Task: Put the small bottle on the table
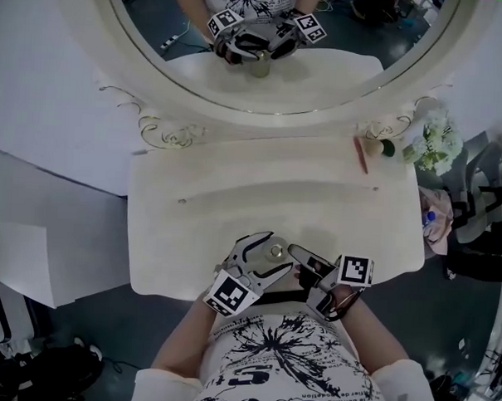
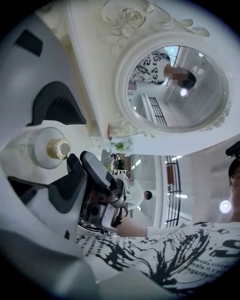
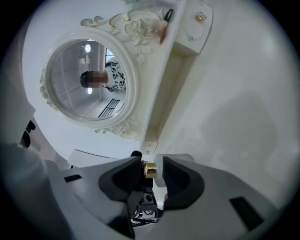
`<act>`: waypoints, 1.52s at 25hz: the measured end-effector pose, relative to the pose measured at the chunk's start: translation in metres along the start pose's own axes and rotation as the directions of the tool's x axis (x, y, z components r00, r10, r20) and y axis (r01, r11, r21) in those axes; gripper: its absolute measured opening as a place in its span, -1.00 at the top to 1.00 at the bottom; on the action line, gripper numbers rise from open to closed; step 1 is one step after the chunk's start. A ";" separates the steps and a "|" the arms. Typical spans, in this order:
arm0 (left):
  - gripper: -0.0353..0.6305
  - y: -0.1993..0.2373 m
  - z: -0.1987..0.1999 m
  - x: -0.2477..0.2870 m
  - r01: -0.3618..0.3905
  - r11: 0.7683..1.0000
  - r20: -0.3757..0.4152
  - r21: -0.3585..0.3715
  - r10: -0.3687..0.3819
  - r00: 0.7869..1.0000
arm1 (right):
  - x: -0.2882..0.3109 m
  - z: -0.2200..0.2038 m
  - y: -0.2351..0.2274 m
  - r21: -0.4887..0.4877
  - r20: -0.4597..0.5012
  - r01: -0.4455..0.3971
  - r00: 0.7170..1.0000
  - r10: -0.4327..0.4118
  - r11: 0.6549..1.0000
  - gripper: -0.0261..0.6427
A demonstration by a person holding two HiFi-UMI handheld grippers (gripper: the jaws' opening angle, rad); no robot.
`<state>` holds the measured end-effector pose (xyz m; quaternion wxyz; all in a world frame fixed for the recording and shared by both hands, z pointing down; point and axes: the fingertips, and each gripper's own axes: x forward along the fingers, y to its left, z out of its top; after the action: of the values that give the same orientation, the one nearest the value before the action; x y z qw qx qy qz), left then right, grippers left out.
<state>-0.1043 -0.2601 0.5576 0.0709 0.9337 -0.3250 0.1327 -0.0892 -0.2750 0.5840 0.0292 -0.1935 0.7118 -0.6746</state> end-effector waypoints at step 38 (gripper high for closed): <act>0.83 0.006 0.124 -0.059 -0.415 0.910 0.115 -0.019 0.414 0.903 | -0.075 0.034 0.131 -0.915 0.301 0.296 0.953 -0.027 0.275 0.87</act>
<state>-0.1273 -0.2568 0.4219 0.0191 0.8496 -0.5192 0.0913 -0.0405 -0.2816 0.4370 -0.0797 -0.3197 0.9397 -0.0919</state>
